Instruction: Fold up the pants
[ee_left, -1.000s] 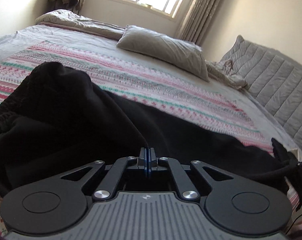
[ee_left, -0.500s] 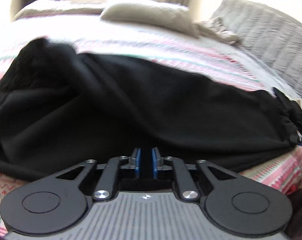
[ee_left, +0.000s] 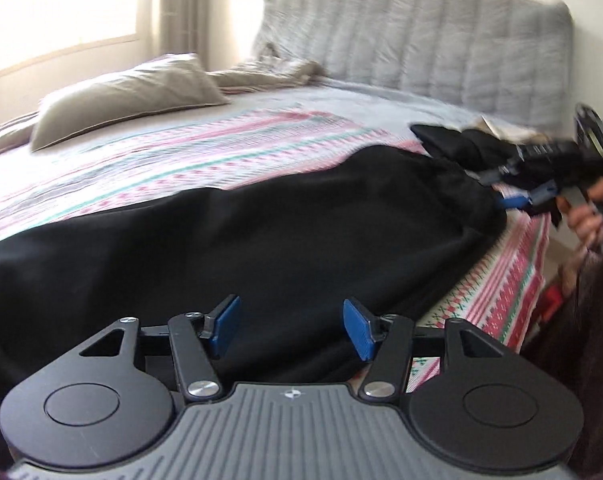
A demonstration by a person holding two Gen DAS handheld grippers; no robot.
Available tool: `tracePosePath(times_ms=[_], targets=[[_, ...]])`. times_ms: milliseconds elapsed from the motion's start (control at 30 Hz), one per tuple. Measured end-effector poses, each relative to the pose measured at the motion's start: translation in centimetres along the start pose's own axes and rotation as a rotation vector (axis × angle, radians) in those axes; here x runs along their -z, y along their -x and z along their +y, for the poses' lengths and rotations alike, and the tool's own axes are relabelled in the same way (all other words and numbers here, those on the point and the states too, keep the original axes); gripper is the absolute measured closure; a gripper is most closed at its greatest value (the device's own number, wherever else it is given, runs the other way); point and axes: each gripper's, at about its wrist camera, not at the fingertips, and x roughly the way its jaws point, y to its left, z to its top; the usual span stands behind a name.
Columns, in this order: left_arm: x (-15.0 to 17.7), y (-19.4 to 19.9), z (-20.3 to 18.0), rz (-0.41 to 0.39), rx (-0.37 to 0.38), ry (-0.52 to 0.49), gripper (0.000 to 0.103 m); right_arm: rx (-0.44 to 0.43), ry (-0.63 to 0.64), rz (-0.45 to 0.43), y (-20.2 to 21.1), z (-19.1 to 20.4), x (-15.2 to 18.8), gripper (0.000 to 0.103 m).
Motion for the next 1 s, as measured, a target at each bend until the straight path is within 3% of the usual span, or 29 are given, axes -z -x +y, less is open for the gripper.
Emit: tracePosePath(times_ms=[167,367,433,500,533,667,767,833,933,1000], targets=[[-0.1,-1.7,-2.0,0.039,0.04,-0.102,0.036,0.0,-0.077,0.03,-1.3,-0.9,-0.4,0.048],[0.5,-2.5,-3.1,0.064,0.058,-0.152,0.048,-0.004,-0.118,-0.044,-1.6,-1.5,-1.6,0.078],[0.6,-2.6,-3.4,0.058,0.05,-0.163,0.07,0.019,-0.086,-0.087,-1.4,-1.1,-1.7,0.086],[0.6,-2.5,-3.5,0.038,0.043,-0.149,0.087,0.039,-0.038,-0.12,-1.1,-0.4,-1.8,0.087],[0.6,-2.2,-3.6,0.011,0.028,-0.148,0.091,0.049,-0.01,-0.136,-0.9,0.1,-1.8,0.088],[0.3,0.1,-3.9,-0.121,0.017,-0.144,0.092,0.074,0.104,-0.227,0.6,1.9,-1.6,0.089],[0.4,0.6,-3.7,-0.103,0.073,-0.123,0.092,0.104,0.167,-0.287,2.0,2.6,-1.4,0.09],[0.8,0.0,-4.2,-0.049,0.091,-0.138,0.093,0.183,0.193,-0.269,1.9,2.5,-1.1,0.09],[1.7,-1.0,-5.0,0.011,0.081,-0.181,0.093,0.294,0.187,-0.156,0.0,1.1,-0.6,0.09],[1.9,-1.1,-5.3,0.016,0.076,-0.197,0.093,0.32,0.187,-0.12,-0.6,0.0,-0.2,0.091]])
